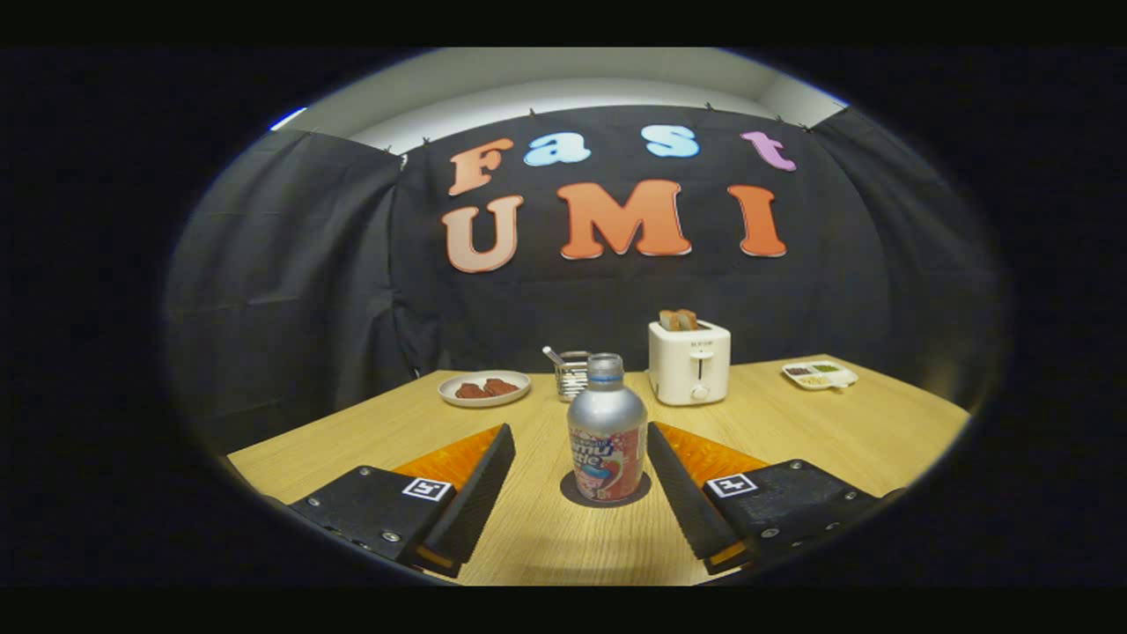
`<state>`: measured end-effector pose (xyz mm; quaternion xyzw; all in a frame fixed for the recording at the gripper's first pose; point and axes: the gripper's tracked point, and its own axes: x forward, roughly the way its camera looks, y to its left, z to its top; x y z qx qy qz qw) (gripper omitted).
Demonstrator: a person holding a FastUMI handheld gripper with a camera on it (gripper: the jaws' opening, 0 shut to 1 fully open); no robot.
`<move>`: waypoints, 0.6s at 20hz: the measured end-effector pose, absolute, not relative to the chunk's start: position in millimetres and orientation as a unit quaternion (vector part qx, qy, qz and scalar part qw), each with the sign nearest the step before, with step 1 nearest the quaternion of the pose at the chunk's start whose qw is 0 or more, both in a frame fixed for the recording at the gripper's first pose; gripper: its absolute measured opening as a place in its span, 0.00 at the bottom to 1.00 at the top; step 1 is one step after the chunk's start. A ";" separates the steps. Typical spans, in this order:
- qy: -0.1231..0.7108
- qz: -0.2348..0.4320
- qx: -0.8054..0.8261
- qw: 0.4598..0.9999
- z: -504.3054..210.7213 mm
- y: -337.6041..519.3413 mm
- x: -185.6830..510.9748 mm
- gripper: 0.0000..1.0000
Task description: Take the bottle from table, then pour the juice into the cup, finally place the bottle on the coaster
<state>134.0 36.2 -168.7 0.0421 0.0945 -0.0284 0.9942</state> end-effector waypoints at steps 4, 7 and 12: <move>0.012 -0.010 0.001 1.000 -99.2 38.4 101.1 0.90; -0.018 -0.028 -0.028 0.999 -70.8 21.3 79.4 0.91; -0.057 -0.023 -0.020 0.998 -45.0 9.1 54.3 0.91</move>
